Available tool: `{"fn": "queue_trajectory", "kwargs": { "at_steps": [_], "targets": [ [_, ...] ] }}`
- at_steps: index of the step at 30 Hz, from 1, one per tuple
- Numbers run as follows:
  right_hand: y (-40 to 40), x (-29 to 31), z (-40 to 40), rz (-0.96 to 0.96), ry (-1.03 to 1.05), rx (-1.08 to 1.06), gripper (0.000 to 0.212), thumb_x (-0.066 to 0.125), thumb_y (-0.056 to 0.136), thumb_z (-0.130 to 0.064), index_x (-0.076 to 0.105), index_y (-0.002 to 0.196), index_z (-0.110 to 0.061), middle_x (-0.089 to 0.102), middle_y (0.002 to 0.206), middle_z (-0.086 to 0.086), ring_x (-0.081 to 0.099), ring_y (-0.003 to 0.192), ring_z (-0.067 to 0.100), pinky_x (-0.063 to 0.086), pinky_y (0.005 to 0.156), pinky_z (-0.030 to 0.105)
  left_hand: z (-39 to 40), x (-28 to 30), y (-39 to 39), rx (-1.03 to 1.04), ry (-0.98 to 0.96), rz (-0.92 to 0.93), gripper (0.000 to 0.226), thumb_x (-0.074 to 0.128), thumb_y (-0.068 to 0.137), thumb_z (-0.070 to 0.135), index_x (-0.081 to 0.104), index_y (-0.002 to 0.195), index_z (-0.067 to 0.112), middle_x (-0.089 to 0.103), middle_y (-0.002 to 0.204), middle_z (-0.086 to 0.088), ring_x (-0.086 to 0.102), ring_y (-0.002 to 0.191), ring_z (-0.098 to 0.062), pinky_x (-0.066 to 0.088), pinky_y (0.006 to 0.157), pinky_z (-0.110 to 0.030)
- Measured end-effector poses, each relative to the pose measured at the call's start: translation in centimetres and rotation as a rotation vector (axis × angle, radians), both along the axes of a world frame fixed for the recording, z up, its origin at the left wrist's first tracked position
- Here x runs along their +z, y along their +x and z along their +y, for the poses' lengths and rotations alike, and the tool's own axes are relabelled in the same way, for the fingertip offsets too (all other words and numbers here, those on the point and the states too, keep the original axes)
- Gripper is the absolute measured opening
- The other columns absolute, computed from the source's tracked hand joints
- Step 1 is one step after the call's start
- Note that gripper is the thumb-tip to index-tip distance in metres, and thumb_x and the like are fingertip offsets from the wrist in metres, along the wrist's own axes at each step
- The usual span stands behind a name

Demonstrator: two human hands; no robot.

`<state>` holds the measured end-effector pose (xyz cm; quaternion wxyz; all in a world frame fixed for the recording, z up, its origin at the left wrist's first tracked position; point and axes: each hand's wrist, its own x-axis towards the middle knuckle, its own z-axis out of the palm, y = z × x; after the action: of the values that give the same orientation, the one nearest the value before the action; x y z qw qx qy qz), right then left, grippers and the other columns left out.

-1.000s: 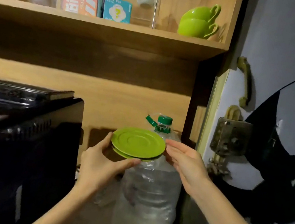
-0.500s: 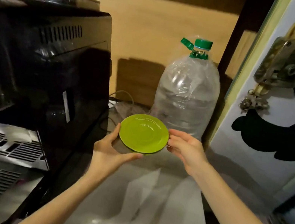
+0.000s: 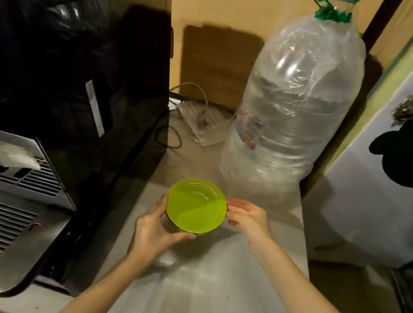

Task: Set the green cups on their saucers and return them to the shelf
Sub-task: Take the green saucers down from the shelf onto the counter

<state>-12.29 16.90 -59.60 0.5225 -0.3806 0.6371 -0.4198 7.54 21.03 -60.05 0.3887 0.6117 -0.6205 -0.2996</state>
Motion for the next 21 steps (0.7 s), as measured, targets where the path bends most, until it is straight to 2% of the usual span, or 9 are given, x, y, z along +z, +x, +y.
{"fn": "queue_trajectory", "kwargs": {
  "at_steps": [2,4,6,7,10,12,14,16,21],
  "targets": [
    [0.2,-1.2,-0.4,0.034,0.014,0.008,0.03,0.055,0.076,0.015,0.063,0.105,0.009,0.068,0.07,0.004,0.059,0.044,-0.006,0.043,0.046,0.008,-0.2,-1.1,0.2,-0.019,0.019,0.014,0.107,0.091,0.039,0.029,0.044,0.133,0.01,0.054,0.124,0.004,0.051,0.115,-0.01,0.029,0.086,0.006],
    [0.3,-2.2,-0.6,0.051,0.023,-0.004,0.028,0.055,0.076,0.015,0.063,0.102,0.01,0.067,0.078,0.012,0.061,0.05,0.001,0.044,0.049,0.011,-0.2,-2.0,0.3,-0.023,0.029,0.018,0.109,0.09,0.039,0.03,0.041,0.134,0.013,0.053,0.12,0.009,0.053,0.113,-0.012,0.035,0.089,-0.003],
    [0.4,-3.0,-0.8,0.064,0.031,-0.011,0.027,0.055,0.075,0.014,0.064,0.098,0.004,0.068,0.09,0.021,0.059,0.06,0.011,0.046,0.054,0.014,-0.1,-2.6,0.4,-0.013,0.052,0.004,0.11,0.087,0.036,0.039,0.042,0.134,0.016,0.057,0.121,0.005,0.054,0.109,-0.012,0.039,0.09,-0.015],
    [0.5,-3.3,-0.8,0.071,0.035,-0.007,0.029,0.054,0.075,0.014,0.064,0.098,0.0,0.067,0.097,0.024,0.058,0.063,0.012,0.046,0.055,0.013,-0.1,-2.9,0.4,-0.006,0.068,-0.008,0.11,0.086,0.037,0.039,0.041,0.135,0.016,0.059,0.124,0.001,0.054,0.109,-0.012,0.04,0.091,-0.018],
    [0.7,-4.5,-0.9,0.069,0.052,0.026,0.033,0.05,0.076,0.018,0.062,0.105,0.006,0.065,0.107,0.03,0.061,0.062,0.005,0.047,0.056,0.007,-0.1,-3.8,0.4,0.024,0.126,-0.031,0.112,0.09,0.04,0.033,0.038,0.137,0.015,0.053,0.135,-0.007,0.05,0.121,-0.02,0.039,0.101,-0.029],
    [0.9,-5.1,-0.9,0.07,0.06,0.035,0.034,0.049,0.076,0.019,0.061,0.106,0.009,0.065,0.108,0.031,0.064,0.061,0.003,0.048,0.057,0.005,0.0,-4.2,0.6,0.059,0.161,-0.036,0.111,0.089,0.043,0.032,0.036,0.138,0.016,0.049,0.139,-0.009,0.043,0.128,-0.026,0.036,0.105,-0.034],
    [0.9,-5.4,-0.9,0.075,0.067,0.038,0.034,0.05,0.077,0.018,0.061,0.107,0.01,0.066,0.105,0.028,0.063,0.077,0.015,0.048,0.058,0.005,0.1,-4.5,0.6,0.086,0.2,-0.035,0.109,0.088,0.046,0.032,0.034,0.139,0.018,0.042,0.144,-0.009,0.028,0.137,-0.029,0.027,0.11,-0.038],
    [1.1,-5.6,-0.9,0.071,0.066,0.045,0.033,0.05,0.077,0.017,0.061,0.108,0.01,0.066,0.099,0.02,0.06,0.089,0.021,0.049,0.062,0.008,0.2,-5.0,0.8,0.082,0.219,-0.039,0.11,0.087,0.047,0.034,0.031,0.14,0.019,0.035,0.149,-0.004,0.016,0.142,-0.027,0.02,0.113,-0.041],
    [1.3,-5.9,-0.6,0.078,0.056,0.073,0.031,0.052,0.077,0.015,0.066,0.102,0.004,0.067,0.093,0.016,0.062,0.09,0.024,0.05,0.078,0.024,0.3,-5.7,1.2,0.076,0.231,-0.05,0.111,0.086,0.048,0.039,0.028,0.141,0.022,0.03,0.151,-0.002,0.013,0.143,-0.026,0.021,0.113,-0.043]
  ]
}}
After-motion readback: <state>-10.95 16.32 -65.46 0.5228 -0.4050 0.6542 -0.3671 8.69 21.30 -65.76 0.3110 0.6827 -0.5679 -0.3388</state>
